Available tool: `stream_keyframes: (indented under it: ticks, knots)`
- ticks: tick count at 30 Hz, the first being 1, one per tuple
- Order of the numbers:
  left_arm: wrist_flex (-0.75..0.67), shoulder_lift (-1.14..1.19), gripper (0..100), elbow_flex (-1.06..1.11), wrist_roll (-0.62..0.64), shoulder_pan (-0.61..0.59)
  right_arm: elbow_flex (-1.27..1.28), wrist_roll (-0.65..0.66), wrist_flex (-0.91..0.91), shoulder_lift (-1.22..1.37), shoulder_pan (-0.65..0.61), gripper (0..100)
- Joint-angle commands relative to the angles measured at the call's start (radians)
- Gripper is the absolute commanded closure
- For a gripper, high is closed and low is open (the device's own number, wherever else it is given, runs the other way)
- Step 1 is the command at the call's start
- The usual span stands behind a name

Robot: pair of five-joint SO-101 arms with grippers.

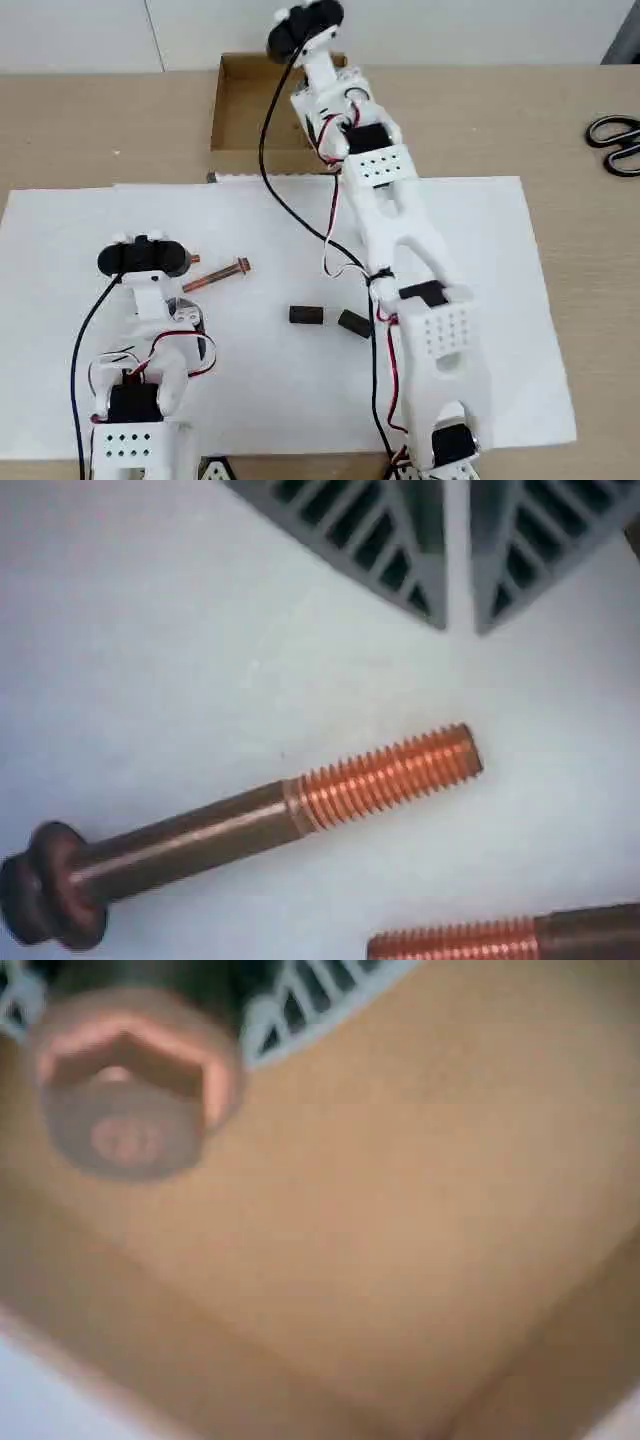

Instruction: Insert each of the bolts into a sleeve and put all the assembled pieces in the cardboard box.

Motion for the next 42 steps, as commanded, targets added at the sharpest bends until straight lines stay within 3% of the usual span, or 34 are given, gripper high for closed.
stream_keyframes:
  ticks: [1, 5, 11, 18, 24, 30, 37, 42]
  knots:
    - [-0.023, -0.008, 99, -0.004, 0.002, 0.0, -0.199, 0.061, -0.024, 0.111, -0.005, 99.5]
    - [-0.023, -0.008, 99, -0.004, 0.002, 0.0, -0.35, 0.133, 0.059, 0.225, -0.015, 96.5]
    - [-0.023, -0.008, 99, -0.004, 0.002, 0.0, -0.54, 0.144, 0.254, 0.285, -0.033, 77.0]
    - [-0.023, -0.008, 99, -0.005, 0.002, 0.0, -0.707, 0.144, 0.466, 0.278, -0.031, 82.4]
    - [-0.023, -0.008, 99, -0.005, 0.002, 0.0, -0.913, 0.144, 0.765, 0.278, -0.035, 92.0]
    - [-0.023, -0.008, 99, -0.005, 0.002, 0.0, -0.918, 0.143, 1.092, 0.205, -0.025, 99.4]
    - [-0.023, -0.008, 99, -0.005, 0.002, 0.0, -0.833, 0.141, 1.122, 0.116, -0.021, 99.1]
    - [-0.023, -0.008, 99, -0.005, 0.002, 0.0, -0.545, 0.141, 1.133, -0.082, -0.028, 99.1]
